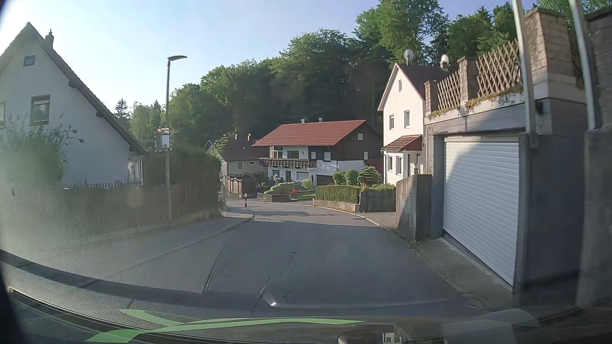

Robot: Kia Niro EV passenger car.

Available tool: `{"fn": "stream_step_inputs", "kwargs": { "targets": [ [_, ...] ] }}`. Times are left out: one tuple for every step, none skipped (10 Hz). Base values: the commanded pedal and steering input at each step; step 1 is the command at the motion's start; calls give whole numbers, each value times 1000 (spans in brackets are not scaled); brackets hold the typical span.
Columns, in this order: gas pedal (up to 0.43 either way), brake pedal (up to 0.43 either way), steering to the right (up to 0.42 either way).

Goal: Follow the waypoints while adhering to traffic rules and regulations

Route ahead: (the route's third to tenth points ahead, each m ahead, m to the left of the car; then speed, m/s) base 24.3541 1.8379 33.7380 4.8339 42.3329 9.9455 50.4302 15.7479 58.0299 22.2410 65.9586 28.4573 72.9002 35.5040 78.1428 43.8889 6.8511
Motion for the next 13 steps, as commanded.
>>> {"fn": "stream_step_inputs", "kwargs": {
  "targets": [
    [0, 226, 5],
    [0, 226, 2],
    [0, 220, 2],
    [0, 220, 2],
    [0, 207, 2],
    [0, 207, 2],
    [0, 207, 2],
    [0, 207, 2],
    [0, 195, 1],
    [0, 177, -3],
    [0, 165, -4],
    [0, 152, -3],
    [0, 152, -4]
  ]
}}
